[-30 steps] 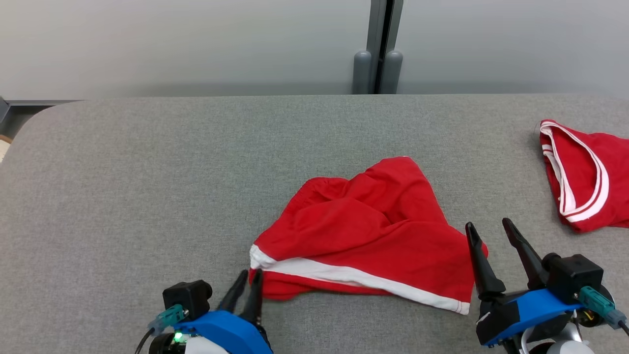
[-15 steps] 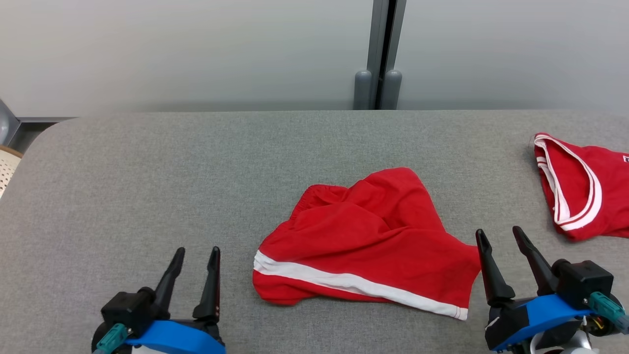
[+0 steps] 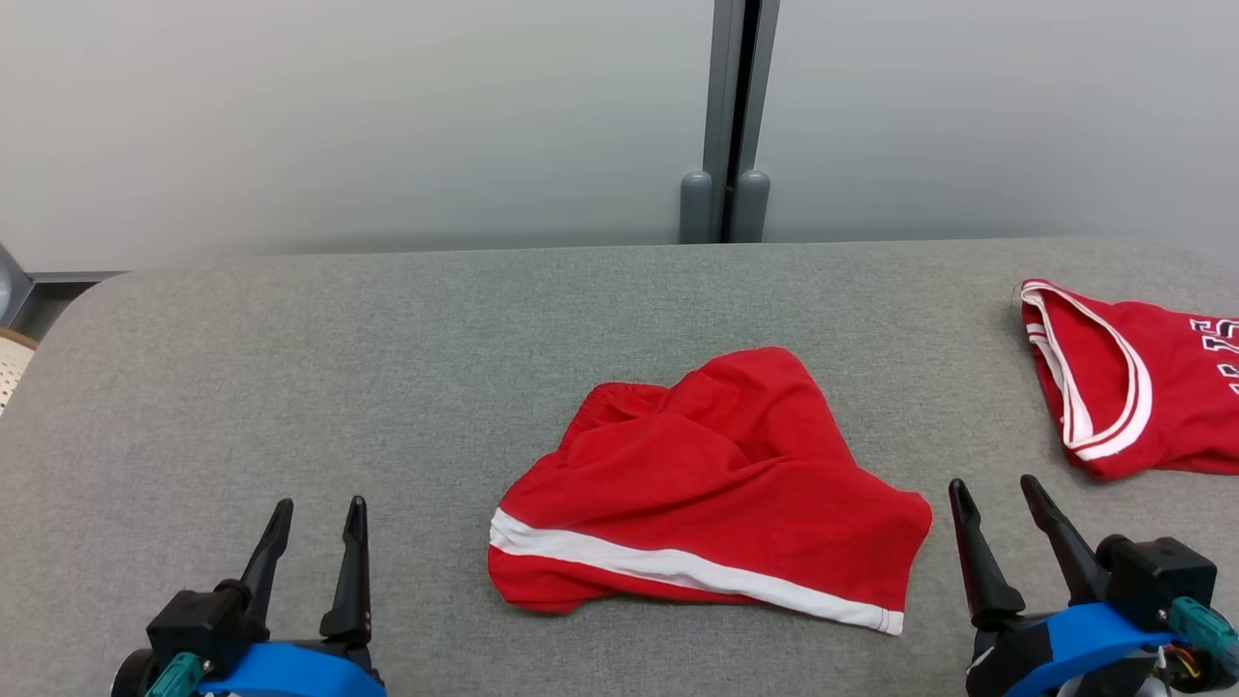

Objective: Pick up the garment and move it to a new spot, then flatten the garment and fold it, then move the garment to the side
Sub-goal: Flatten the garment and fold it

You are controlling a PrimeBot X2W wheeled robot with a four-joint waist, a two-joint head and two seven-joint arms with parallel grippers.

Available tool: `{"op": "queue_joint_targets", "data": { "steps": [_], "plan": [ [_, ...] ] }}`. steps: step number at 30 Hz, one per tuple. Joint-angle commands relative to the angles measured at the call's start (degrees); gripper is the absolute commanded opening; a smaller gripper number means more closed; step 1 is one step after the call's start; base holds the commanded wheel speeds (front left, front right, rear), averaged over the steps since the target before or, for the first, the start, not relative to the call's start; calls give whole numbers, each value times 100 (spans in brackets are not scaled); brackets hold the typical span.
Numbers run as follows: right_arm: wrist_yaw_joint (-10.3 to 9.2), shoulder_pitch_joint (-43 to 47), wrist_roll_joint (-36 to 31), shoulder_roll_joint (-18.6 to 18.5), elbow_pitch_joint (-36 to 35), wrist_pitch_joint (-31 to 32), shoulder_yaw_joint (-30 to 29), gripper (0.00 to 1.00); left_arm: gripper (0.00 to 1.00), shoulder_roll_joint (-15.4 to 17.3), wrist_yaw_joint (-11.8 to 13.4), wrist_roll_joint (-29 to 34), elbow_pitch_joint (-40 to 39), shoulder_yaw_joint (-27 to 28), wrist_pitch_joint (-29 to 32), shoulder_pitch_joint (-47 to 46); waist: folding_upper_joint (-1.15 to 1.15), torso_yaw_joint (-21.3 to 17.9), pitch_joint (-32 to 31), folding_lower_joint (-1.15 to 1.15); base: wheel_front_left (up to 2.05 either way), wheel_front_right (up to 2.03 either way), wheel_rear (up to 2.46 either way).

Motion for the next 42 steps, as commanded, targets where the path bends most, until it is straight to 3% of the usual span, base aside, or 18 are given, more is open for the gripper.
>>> {"op": "queue_joint_targets", "data": {
  "steps": [1, 10, 23, 31, 42],
  "plan": [
    [1, 73, 58, -1, -14, -26, -23, 100, 100, -3, -22, 78, -23, 88, -21, 77, 0, -31, -9, 1, 0, 0, 0],
    [2, 159, 115, -1, 25, -100, -78, 100, 100, -42, -17, 232, -222, 340, -23, 194, 0, -69, 19, 1, 0, 0, 0],
    [2, 71, 139, -1, 45, -105, -38, 100, 100, -73, -19, 236, -395, 110, 273, 86, 0, -95, 95, 1, 0, 0, 0],
    [2, -38, 127, -1, 10, -76, 10, 100, 100, -24, -439, 1, -425, -566, 1845, -338, 0, -64, 271, 1, 0, 0, 0],
    [1, -201, 158, -1, 51, -112, 125, 100, 100, 127, -589, -249, -157, -1008, 3585, -1075, 0, -161, 525, 1, 0, 0, 0]
  ]
}}
